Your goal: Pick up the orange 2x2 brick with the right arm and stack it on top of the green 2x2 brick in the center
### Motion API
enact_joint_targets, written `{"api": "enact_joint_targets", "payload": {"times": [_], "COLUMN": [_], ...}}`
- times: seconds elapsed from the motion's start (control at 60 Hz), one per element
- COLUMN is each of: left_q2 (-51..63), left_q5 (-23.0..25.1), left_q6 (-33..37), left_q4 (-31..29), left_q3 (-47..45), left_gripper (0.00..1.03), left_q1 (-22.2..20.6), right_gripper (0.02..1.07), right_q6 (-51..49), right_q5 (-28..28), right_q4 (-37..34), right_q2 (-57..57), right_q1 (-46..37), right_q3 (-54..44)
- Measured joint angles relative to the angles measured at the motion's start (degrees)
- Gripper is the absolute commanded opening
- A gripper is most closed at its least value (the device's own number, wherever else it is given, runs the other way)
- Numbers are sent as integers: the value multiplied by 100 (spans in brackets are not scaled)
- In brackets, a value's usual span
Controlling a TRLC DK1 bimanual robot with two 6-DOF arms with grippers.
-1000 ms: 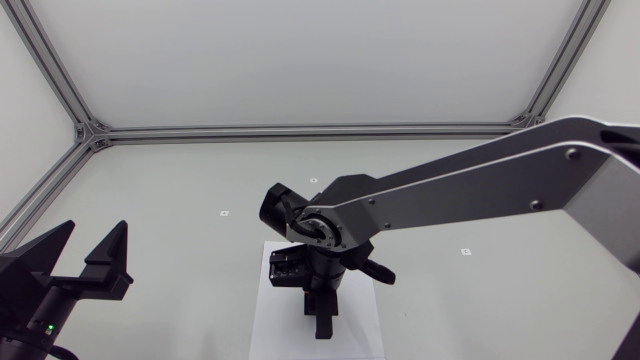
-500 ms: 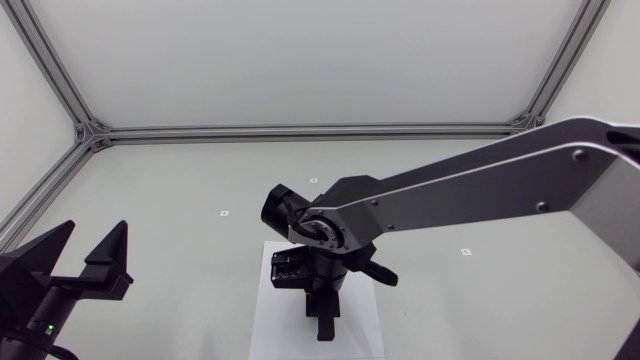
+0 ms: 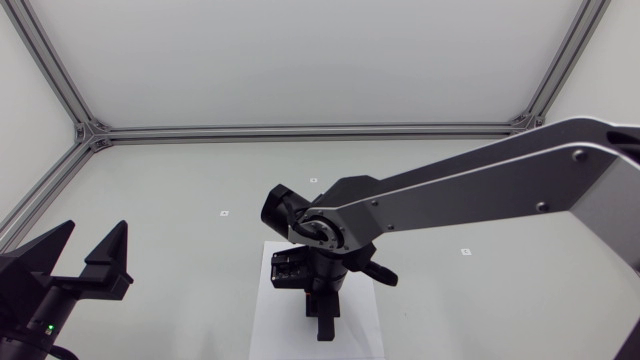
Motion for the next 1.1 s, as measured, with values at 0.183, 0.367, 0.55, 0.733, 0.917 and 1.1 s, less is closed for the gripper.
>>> {"api": "enact_joint_targets", "payload": {"times": [0.183,0.367,0.55,0.733,0.917,1.1], "left_q2": [0,0,0,0,0,0], "left_q5": [0,0,0,0,0,0], "left_q6": [2,0,0,0,0,0], "left_q4": [0,0,0,0,0,0], "left_q3": [0,0,0,0,0,0], "left_gripper": [99,99,99,99,99,99], "left_q1": [0,0,0,0,0,0], "right_gripper": [33,33,33,33,33,33], "right_q6": [2,7,26,85,111,131], "right_q5": [2,2,2,7,15,17], "right_q4": [0,0,-4,-7,-9,-17], "right_q2": [0,0,0,0,0,0], "right_q1": [7,4,7,7,7,17], "right_q3": [0,2,13,15,20,24]}}
